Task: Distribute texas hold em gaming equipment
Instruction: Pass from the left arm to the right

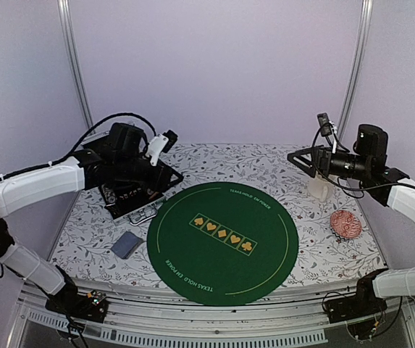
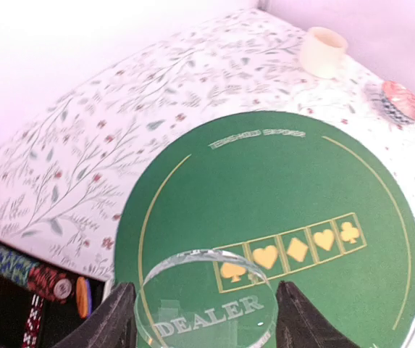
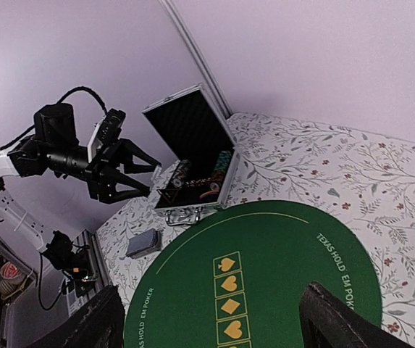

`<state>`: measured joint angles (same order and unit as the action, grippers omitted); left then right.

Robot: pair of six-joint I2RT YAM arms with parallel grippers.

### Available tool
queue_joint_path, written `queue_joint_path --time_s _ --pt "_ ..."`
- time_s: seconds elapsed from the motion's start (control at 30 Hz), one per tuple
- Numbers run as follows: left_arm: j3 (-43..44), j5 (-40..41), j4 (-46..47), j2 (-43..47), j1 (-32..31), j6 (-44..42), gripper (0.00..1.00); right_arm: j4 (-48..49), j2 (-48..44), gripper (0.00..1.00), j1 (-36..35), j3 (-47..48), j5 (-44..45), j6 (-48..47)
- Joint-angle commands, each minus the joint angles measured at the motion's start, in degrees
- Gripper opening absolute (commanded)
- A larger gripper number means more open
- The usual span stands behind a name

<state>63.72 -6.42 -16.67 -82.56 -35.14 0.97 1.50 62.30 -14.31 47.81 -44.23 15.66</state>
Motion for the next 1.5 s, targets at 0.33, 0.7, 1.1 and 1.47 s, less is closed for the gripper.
queue_joint_path --time_s 0.33,0.7,1.1,1.47 --pt "4.79 21.03 10.73 -0.47 -24.35 -16.82 0.31 1.78 16.91 0.68 -21.71 15.62 5.12 6.57" --pt "4.58 25.23 13.29 -2.75 -27.69 -19.69 0.3 5.71 25.85 0.58 -27.29 19.5 2.21 7.85" --pt "3.97 25.26 13.94 -2.78 -28.14 -19.57 0.3 6.33 29.4 0.28 -27.93 21.01 -0.32 8.07" --pt "3.56 27.63 13.67 -3.12 -28.15 -18.19 0.62 0.71 27.42 0.02 -26.78 21.01 3.64 4.81"
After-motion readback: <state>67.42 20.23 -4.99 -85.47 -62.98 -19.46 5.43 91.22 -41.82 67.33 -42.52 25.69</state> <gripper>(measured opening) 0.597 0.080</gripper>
